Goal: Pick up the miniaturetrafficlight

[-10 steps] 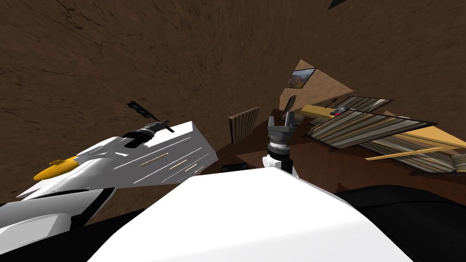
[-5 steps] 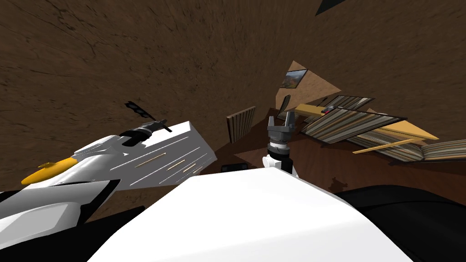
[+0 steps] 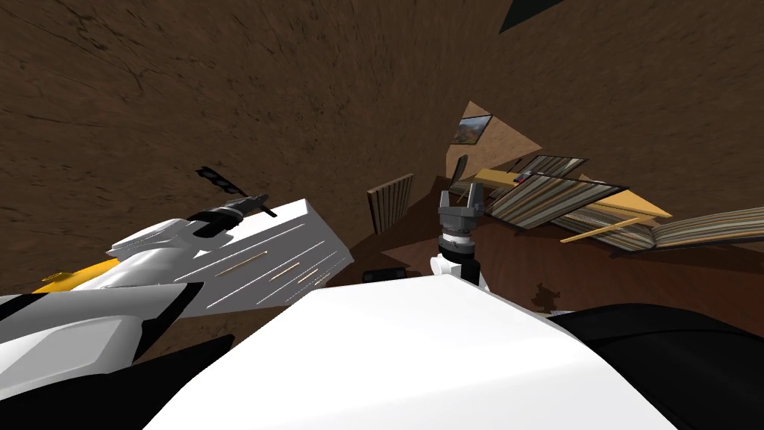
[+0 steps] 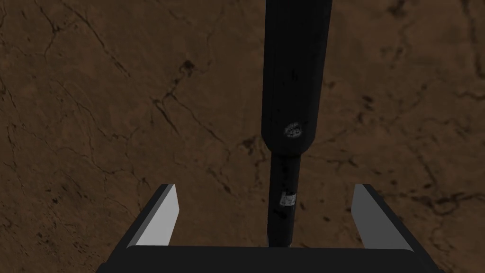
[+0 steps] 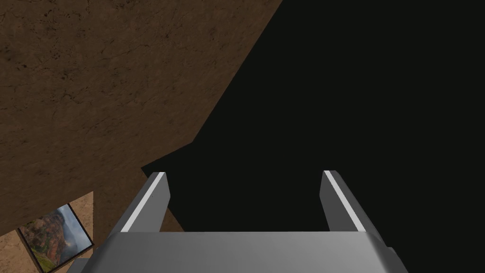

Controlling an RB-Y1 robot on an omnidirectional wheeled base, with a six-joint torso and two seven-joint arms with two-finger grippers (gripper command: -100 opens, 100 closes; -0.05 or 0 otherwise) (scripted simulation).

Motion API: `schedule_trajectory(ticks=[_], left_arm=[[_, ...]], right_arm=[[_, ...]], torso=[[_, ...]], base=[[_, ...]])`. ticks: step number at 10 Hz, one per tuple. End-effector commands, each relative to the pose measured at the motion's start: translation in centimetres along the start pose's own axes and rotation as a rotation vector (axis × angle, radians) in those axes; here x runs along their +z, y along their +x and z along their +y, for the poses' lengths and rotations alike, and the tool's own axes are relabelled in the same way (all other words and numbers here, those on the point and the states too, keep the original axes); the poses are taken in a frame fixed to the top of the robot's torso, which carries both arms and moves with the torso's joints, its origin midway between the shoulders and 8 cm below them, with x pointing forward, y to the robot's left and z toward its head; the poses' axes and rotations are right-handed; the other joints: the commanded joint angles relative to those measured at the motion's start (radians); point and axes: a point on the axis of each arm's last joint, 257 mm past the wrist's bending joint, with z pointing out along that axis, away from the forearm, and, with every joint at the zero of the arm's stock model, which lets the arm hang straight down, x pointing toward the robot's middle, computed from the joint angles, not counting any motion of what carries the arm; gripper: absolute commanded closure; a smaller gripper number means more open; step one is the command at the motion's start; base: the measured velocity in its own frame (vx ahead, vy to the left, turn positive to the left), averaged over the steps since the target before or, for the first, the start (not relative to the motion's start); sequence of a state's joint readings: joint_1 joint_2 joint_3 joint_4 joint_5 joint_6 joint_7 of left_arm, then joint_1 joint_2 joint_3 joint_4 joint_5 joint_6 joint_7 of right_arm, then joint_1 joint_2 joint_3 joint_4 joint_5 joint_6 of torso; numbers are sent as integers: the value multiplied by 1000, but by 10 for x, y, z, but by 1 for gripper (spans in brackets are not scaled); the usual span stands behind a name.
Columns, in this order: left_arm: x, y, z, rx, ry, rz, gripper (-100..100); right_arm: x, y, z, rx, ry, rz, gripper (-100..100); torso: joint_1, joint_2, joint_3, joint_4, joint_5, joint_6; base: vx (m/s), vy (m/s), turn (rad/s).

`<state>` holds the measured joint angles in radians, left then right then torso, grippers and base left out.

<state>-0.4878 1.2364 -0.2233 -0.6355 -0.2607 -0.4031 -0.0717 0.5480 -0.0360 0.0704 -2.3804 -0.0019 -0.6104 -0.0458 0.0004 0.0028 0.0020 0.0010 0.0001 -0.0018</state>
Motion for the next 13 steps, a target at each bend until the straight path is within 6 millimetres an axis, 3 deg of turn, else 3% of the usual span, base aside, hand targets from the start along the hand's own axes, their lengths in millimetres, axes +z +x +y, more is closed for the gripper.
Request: schedule_trajectory(ticks=[1,3,4,6,7,8,11,12,13], left_arm=[[-4,1,19,-8,-42,2,-100],[-6,3,25,-9,-55,6,-100],[-3,1,18,14,-24,18,-100],[0,-14,31,5,-64,0,-100],[1,-17,26,5,-55,-5,-100],[-4,-14,43,-2,-94,1,-100],[-5,-13,45,-3,-98,2,-100],[-5,-12,45,-3,-98,2,100],[-5,-12,45,-3,-98,2,100]], right_arm=[[0,0,0,0,0,0,0],[0,0,0,0,0,0,0],[0,0,0,0,0,0,0],[0,0,0,0,0,0,0],[0,0,0,0,0,0,0],[0,0,0,0,0,0,0],[0,0,0,0,0,0,0],[0,0,0,0,0,0,0],[0,0,0,0,0,0,0]], torso=[[0,0,0,0,0,0],[1,-3,-2,-1,1,0],[1,-3,-2,-1,1,0],[-4,4,2,1,-1,1],[-2,3,2,1,-1,-1],[-1,0,0,0,0,0],[1,-3,-2,-1,1,0],[1,-3,-2,-1,1,0],[1,-3,-2,-1,1,0]], base=[[5,10,1],[11,6,0],[-101,-46,-280],[-105,-54,-76],[-15,-9,41],[13,2,-13],[7,4,-2],[0,0,0],[0,0,0]])
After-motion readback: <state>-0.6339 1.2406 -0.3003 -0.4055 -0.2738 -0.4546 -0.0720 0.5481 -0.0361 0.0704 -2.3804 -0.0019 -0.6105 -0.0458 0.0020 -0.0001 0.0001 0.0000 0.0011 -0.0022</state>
